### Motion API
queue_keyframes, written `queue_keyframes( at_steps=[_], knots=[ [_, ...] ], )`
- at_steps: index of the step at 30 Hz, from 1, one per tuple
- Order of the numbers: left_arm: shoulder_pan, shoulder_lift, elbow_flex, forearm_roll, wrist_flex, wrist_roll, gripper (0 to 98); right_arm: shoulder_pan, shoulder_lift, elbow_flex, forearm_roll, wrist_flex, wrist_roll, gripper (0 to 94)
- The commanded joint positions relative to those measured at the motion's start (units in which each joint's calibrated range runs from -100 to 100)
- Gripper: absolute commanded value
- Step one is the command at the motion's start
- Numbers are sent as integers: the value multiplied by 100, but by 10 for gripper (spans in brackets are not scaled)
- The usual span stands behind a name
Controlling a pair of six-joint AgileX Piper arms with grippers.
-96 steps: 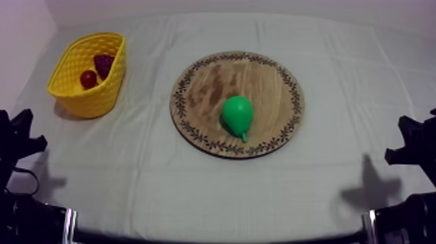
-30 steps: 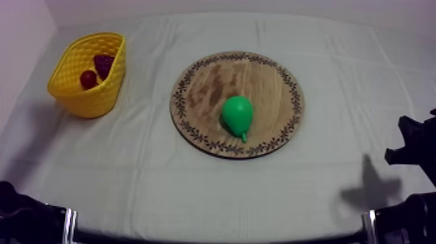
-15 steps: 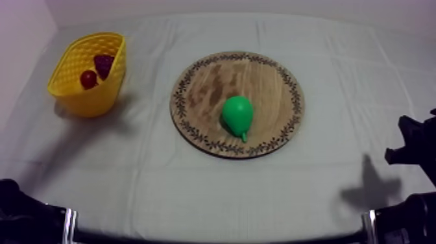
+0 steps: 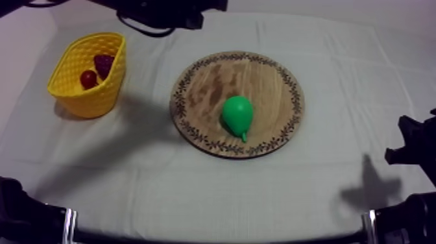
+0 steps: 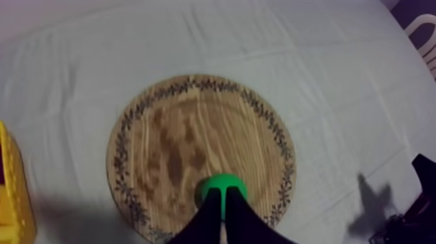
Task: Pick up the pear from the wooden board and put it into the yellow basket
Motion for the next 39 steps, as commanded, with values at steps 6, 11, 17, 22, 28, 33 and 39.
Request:
queue_keyframes(
  at_steps=[6,11,17,22,28,33,39],
  knots=[
    [90,682,-306,239,385,61,2,0,1,5,1,-1,0,5],
    [116,898,-457,364,583,40,169,0,1,5,1,-1,0,5],
    [172,1029,-507,426,761,26,488,0,1,5,1,-1,0,5],
    [213,1131,-559,303,937,279,585,0,1,5,1,-1,0,5],
    [243,1288,-761,304,1336,500,685,0,1,5,1,-1,0,5],
    [165,1378,-822,452,1432,491,807,0,1,5,1,-1,0,5],
    [122,1488,-850,588,1495,442,856,0,1,5,1,-1,0,5]
  ],
)
